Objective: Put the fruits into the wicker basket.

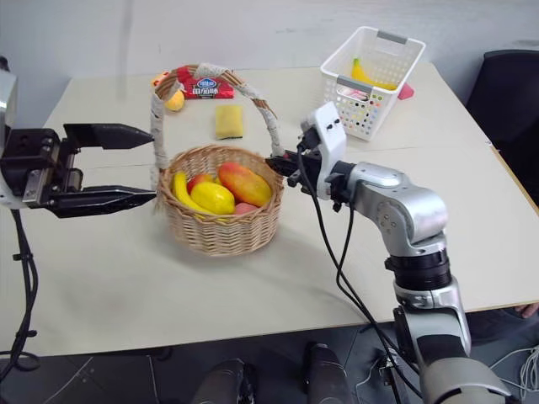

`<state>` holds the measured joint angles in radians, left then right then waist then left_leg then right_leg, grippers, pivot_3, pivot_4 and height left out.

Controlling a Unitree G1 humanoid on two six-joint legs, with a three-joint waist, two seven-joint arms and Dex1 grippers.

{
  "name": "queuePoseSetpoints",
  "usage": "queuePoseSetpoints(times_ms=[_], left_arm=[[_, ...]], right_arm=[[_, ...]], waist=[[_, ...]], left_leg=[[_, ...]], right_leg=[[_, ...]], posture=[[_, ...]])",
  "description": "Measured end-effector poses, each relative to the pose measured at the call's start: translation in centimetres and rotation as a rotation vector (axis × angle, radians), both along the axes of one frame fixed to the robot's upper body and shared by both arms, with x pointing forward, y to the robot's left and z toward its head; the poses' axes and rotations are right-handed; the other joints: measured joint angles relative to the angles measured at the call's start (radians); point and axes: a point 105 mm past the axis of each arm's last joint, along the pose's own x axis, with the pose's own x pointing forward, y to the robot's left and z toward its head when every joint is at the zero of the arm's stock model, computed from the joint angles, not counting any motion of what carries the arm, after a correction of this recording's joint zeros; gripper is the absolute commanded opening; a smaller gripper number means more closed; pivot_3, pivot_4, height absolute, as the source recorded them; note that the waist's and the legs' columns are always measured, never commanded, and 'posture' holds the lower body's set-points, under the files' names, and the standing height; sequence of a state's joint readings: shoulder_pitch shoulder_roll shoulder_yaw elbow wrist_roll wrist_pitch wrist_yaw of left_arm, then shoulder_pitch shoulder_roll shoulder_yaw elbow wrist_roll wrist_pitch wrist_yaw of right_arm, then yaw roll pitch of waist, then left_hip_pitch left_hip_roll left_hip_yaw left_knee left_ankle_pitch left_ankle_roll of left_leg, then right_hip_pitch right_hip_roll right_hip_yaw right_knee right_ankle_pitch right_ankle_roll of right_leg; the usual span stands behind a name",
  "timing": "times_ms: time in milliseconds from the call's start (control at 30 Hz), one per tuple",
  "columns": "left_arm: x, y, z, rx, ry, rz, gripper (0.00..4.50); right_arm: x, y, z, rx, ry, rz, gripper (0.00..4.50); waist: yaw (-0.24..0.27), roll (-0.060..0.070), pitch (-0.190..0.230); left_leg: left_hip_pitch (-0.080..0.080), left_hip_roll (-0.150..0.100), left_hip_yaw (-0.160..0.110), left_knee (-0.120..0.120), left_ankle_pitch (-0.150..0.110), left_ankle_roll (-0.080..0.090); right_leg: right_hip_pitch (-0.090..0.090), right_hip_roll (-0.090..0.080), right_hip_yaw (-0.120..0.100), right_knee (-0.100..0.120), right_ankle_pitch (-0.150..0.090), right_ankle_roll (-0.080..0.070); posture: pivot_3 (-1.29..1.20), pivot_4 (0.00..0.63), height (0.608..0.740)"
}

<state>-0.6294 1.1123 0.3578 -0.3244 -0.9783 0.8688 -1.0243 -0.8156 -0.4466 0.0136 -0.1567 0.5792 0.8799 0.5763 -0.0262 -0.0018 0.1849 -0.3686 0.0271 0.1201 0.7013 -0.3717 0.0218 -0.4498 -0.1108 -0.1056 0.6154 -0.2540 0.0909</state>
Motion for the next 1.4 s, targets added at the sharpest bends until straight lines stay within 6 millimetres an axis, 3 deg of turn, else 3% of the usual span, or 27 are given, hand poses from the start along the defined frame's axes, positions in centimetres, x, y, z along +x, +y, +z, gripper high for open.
queuePoseSetpoints(times_ms=[100, 200, 333, 533, 700, 733, 867, 1100, 1200, 1233, 1400], left_arm=[[0.2, -0.5, 0.1, -0.021, -0.001, -0.033, 4.50], [0.5, -1.0, -0.1, -0.036, 0.007, -0.065, 4.50], [1.1, -1.4, -0.1, -0.062, 0.011, -0.098, 4.50], [1.7, -2.5, -0.3, -0.092, 0.015, -0.163, 4.50], [1.9, -3.2, -0.6, -0.102, 0.029, -0.204, 4.50], [2.1, -3.2, -0.8, -0.106, 0.037, -0.204, 4.50], [2.5, -3.2, -1.1, -0.104, 0.049, -0.202, 4.50], [2.7, -3.6, -2.0, -0.105, 0.065, -0.223, 4.50], [2.8, -3.4, -2.4, -0.100, 0.074, -0.222, 4.50], [2.9, -3.1, -2.6, -0.100, 0.086, -0.220, 4.50], [3.0, -2.1, -2.7, -0.094, 0.107, -0.215, 4.50]], right_arm=[[0.0, -4.3, 1.0, -0.011, -0.033, -0.120, 0.26], [-0.6, -10.0, 2.2, -0.019, -0.075, -0.287, 0.26], [-2.7, -17.8, 1.6, -0.093, -0.071, -0.518, 0.26], [-5.0, -23.8, -0.3, -0.098, -0.059, -0.726, 0.26], [-5.6, -25.8, -1.1, -0.058, -0.087, -0.821, 0.26], [-5.8, -26.0, -1.4, -0.044, -0.082, -0.825, 0.96], [-6.4, -26.3, -1.4, 0.001, -0.075, -0.818, 2.16], [-10.9, -26.4, -1.4, 0.042, 0.023, -0.686, 4.34], [-13.7, -26.8, -0.8, 0.003, 0.107, -0.617, 4.43], [-15.5, -27.3, -0.6, -0.018, 0.177, -0.587, 4.43], [-19.7, -29.1, 3.7, -0.012, 0.189, -0.544, 4.43]], waist=[[0.009, 0.000, 0.000], [0.021, 0.000, 0.000], [0.035, 0.000, 0.000], [0.023, 0.000, 0.000], [0.024, 0.000, 0.000], [0.025, 0.000, 0.000], [0.025, 0.000, 0.000], [0.038, 0.000, 0.000], [0.047, 0.001, 0.000], [0.051, 0.001, 0.000], [0.045, -0.004, 0.001]], left_leg=[[-0.001, -0.001, 0.000, 0.000, 0.000, 0.001], [-0.001, -0.001, 0.000, 0.000, 0.000, 0.001], [-0.001, -0.003, 0.001, -0.001, 0.000, 0.001], [0.005, -0.005, 0.002, 0.000, 0.001, 0.001], [0.009, -0.005, 0.001, -0.001, 0.001, 0.001], [0.010, -0.005, 0.000, -0.001, 0.001, 0.001], [0.010, -0.005, 0.000, -0.001, 0.001, 0.001], [0.010, -0.007, -0.001, -0.001, 0.001, 0.002], [0.012, -0.008, -0.001, -0.003, 0.001, 0.003], [0.012, -0.007, -0.001, -0.003, 0.001, 0.003], [0.018, -0.002, -0.003, -0.003, -0.001, 0.006]], right_leg=[[0.000, -0.001, -0.001, -0.001, 0.000, 0.000], [0.000, 0.000, -0.001, -0.002, 0.000, 0.000], [0.001, 0.001, -0.002, -0.003, 0.000, 0.000], [0.003, 0.000, 0.003, 0.001, 0.001, 0.001], [0.005, 0.000, 0.005, 0.002, 0.001, 0.001], [0.005, 0.000, 0.006, 0.002, 0.001, 0.001], [0.005, 0.000, 0.006, 0.002, 0.001, 0.001], [0.006, -0.001, 0.006, 0.002, 0.001, 0.001], [0.007, -0.001, 0.007, -0.001, 0.001, 0.001], [0.008, -0.001, 0.006, -0.003, 0.001, 0.001], [0.020, -0.001, 0.005, -0.010, 0.002, 0.003]], posture=[[0.00, 0.150, 0.740], [0.00, 0.150, 0.740], [0.00, 0.150, 0.740], [0.00, 0.150, 0.740], [0.00, 0.150, 0.740], [0.00, 0.150, 0.740], [0.00, 0.150, 0.740], [0.00, 0.150, 0.740], [0.00, 0.150, 0.740], [0.00, 0.150, 0.740], [0.00, 0.150, 0.740]])
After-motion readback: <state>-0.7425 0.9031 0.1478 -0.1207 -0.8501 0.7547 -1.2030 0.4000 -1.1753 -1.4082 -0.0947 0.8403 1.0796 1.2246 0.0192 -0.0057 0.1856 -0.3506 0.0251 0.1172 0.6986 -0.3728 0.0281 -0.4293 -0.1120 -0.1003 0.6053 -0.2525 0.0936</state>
